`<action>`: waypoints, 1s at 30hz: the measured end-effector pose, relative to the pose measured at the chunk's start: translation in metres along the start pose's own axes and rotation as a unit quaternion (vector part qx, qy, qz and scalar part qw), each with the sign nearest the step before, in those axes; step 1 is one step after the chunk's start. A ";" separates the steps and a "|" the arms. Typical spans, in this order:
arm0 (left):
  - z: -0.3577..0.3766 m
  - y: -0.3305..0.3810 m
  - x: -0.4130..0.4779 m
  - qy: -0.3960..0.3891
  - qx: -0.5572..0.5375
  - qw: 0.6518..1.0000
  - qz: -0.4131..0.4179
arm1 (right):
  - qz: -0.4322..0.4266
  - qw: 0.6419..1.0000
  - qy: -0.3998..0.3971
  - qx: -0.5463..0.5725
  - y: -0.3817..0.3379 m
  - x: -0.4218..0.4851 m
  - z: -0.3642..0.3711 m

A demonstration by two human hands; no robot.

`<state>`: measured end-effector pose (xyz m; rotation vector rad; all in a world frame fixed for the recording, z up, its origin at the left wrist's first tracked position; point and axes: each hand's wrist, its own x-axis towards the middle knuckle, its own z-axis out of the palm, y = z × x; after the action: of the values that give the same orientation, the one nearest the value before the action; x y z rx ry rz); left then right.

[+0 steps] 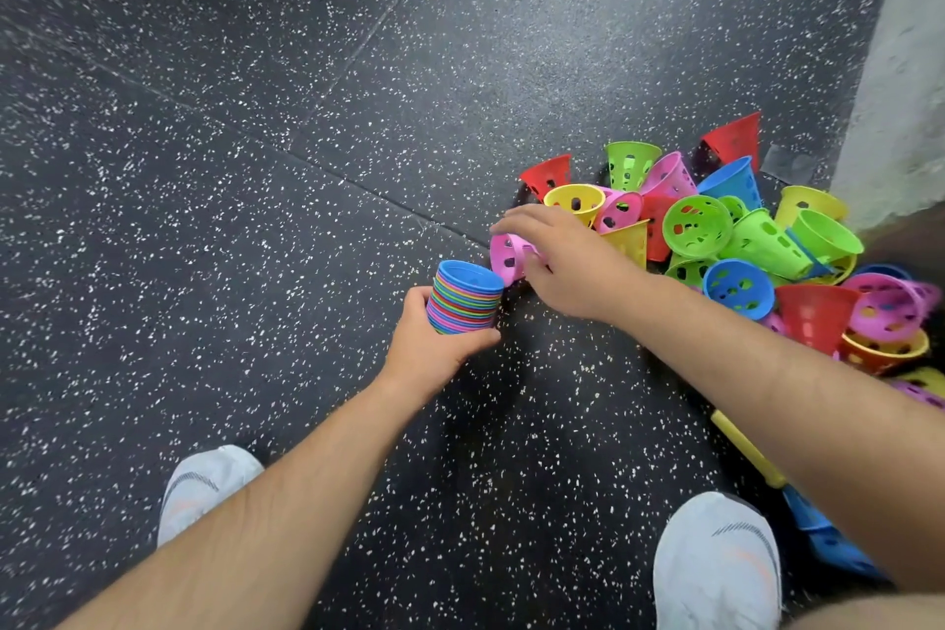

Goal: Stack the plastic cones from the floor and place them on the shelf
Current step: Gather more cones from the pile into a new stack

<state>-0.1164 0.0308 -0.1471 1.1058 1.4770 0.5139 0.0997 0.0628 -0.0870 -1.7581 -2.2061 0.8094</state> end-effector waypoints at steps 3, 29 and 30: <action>0.000 0.001 -0.001 -0.002 -0.002 1.000 0.003 | -0.016 0.995 -0.018 -0.098 0.014 0.004 0.012; 0.014 -0.003 -0.003 -0.029 0.002 1.000 0.006 | -0.029 0.988 0.128 -0.083 0.039 -0.020 0.010; 0.015 -0.003 -0.002 -0.028 0.001 1.000 0.006 | -0.015 0.987 0.159 -0.032 0.036 -0.023 0.007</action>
<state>-0.1039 0.0237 -0.1523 1.1230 1.4229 0.4851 0.1325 0.0444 -0.1084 -1.7368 -2.0606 0.4190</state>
